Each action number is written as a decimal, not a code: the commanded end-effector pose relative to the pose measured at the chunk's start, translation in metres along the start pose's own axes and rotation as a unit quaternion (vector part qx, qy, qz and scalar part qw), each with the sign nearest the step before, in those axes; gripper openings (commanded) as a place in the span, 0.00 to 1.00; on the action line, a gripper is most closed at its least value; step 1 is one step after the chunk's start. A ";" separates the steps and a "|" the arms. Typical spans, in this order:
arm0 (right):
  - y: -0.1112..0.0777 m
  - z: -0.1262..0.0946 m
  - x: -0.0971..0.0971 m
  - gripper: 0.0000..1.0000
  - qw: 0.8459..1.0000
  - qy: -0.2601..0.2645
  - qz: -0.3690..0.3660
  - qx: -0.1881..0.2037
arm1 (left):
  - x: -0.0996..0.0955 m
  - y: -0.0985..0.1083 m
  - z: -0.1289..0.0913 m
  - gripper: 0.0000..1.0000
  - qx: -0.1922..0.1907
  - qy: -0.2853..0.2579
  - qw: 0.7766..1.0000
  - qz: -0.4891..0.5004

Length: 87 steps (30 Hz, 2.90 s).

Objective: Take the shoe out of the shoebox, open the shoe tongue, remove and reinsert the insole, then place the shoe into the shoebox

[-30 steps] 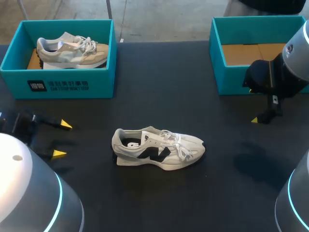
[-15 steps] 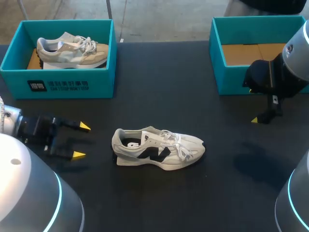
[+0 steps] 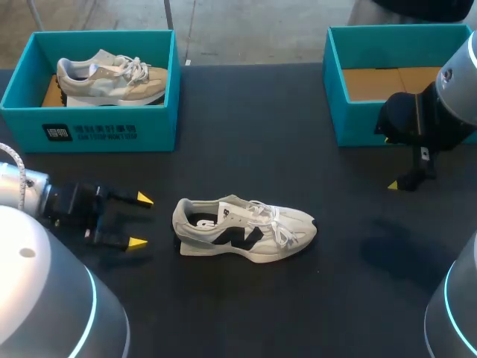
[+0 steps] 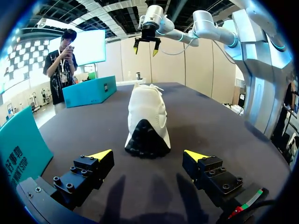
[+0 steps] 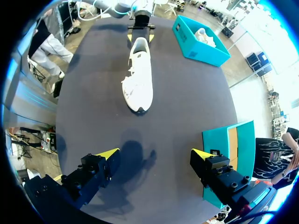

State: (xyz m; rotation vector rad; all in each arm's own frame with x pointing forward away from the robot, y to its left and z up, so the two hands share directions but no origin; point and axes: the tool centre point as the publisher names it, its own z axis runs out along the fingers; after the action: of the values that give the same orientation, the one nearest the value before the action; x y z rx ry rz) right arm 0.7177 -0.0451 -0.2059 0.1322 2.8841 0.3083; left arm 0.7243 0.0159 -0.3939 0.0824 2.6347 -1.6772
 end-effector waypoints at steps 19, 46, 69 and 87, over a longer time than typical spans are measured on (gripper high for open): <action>0.000 0.001 0.000 1.00 1.000 -0.001 0.000 0.001 | -0.002 -0.004 0.010 1.00 0.015 0.007 1.000 0.005; 0.000 0.001 0.000 1.00 1.000 -0.001 0.000 0.001 | 0.001 -0.013 0.083 1.00 0.040 0.057 0.997 -0.018; 0.000 0.001 0.000 1.00 1.000 -0.001 0.000 0.001 | 0.003 -0.013 0.104 0.00 0.045 0.018 0.999 -0.026; 0.000 0.001 0.000 1.00 1.000 -0.001 0.000 0.001 | -0.005 -0.008 0.095 0.00 0.035 0.010 0.999 -0.033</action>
State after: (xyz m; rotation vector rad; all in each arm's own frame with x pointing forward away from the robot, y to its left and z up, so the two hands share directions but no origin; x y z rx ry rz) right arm 0.7177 -0.0451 -0.2059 0.1322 2.8840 0.3083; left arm 0.7256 -0.0760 -0.4255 0.0180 2.6181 -1.8025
